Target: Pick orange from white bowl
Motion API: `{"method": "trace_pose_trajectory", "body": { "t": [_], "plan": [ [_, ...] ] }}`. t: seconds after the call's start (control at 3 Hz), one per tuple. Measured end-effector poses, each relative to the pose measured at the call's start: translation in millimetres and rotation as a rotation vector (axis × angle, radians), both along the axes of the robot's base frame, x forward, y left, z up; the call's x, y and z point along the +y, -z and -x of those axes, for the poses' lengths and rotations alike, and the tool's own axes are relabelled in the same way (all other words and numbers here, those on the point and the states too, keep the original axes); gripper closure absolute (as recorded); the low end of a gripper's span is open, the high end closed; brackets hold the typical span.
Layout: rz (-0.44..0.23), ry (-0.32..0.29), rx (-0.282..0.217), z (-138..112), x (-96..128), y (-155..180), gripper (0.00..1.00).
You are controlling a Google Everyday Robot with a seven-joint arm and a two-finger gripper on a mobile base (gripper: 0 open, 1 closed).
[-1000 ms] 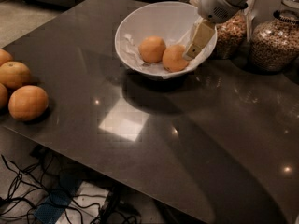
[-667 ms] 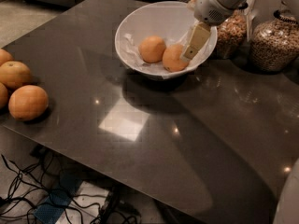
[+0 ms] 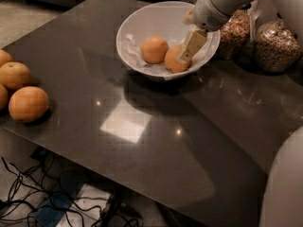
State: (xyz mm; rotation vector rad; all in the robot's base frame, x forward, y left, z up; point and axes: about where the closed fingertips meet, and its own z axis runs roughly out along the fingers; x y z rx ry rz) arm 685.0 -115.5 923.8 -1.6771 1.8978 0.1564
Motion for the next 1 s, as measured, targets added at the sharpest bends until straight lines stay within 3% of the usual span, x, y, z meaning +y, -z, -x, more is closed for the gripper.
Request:
{"method": "trace_pose_trajectory", "body": {
  "t": [1.0],
  "plan": [
    [-0.015,-0.014,0.082,-2,6,34,0.17]
  ]
}}
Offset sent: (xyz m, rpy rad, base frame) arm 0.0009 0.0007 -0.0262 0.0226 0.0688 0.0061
